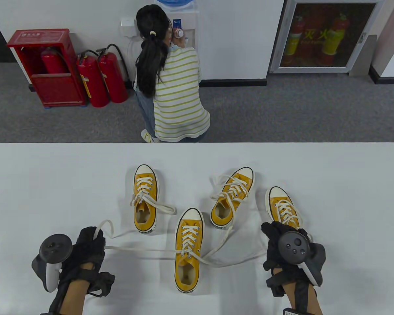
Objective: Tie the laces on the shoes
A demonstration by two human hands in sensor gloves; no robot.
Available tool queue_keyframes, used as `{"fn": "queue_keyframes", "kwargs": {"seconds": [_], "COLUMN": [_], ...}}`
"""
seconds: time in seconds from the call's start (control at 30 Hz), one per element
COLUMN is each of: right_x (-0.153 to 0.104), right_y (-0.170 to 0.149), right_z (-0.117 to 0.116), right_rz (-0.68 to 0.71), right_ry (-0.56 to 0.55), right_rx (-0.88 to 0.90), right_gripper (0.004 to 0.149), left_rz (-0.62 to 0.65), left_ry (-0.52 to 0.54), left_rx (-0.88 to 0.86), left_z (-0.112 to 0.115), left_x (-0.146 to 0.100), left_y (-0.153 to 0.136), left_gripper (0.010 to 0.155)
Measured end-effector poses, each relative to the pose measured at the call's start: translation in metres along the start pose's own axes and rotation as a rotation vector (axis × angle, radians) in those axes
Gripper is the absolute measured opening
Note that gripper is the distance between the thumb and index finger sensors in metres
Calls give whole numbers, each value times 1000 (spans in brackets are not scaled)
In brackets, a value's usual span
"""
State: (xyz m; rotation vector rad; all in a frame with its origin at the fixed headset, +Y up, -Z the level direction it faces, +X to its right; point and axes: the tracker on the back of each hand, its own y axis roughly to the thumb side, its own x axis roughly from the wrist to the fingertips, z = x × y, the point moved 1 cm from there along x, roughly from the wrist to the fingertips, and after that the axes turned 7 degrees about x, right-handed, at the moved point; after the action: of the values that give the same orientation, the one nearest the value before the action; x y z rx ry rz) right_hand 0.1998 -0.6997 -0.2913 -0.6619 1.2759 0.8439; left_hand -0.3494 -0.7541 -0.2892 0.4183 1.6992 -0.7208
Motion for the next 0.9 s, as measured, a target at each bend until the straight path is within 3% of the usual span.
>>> {"fn": "queue_keyframes", "kwargs": {"seconds": [0.13, 0.27, 0.47, 0.73, 0.9], "right_x": [10, 11, -3, -21, -21], "right_y": [28, 54, 71, 81, 79], "right_z": [-16, -51, -105, -135, -136], "right_rz": [29, 20, 31, 69, 82], "right_ry": [159, 357, 539, 593, 519], "right_rx": [64, 132, 31, -73, -21], "right_gripper": [52, 57, 67, 66, 48], "left_rz": [26, 46, 56, 59, 56], "left_ry": [-5, 9, 20, 24, 20], "left_rx": [-12, -5, -8, 13, 10], "left_z": [0, 1, 1, 1, 2], "left_x": [-1, -3, -2, -3, -4], "left_y": [4, 8, 7, 8, 9], "left_gripper": [41, 41, 41, 41, 42]}}
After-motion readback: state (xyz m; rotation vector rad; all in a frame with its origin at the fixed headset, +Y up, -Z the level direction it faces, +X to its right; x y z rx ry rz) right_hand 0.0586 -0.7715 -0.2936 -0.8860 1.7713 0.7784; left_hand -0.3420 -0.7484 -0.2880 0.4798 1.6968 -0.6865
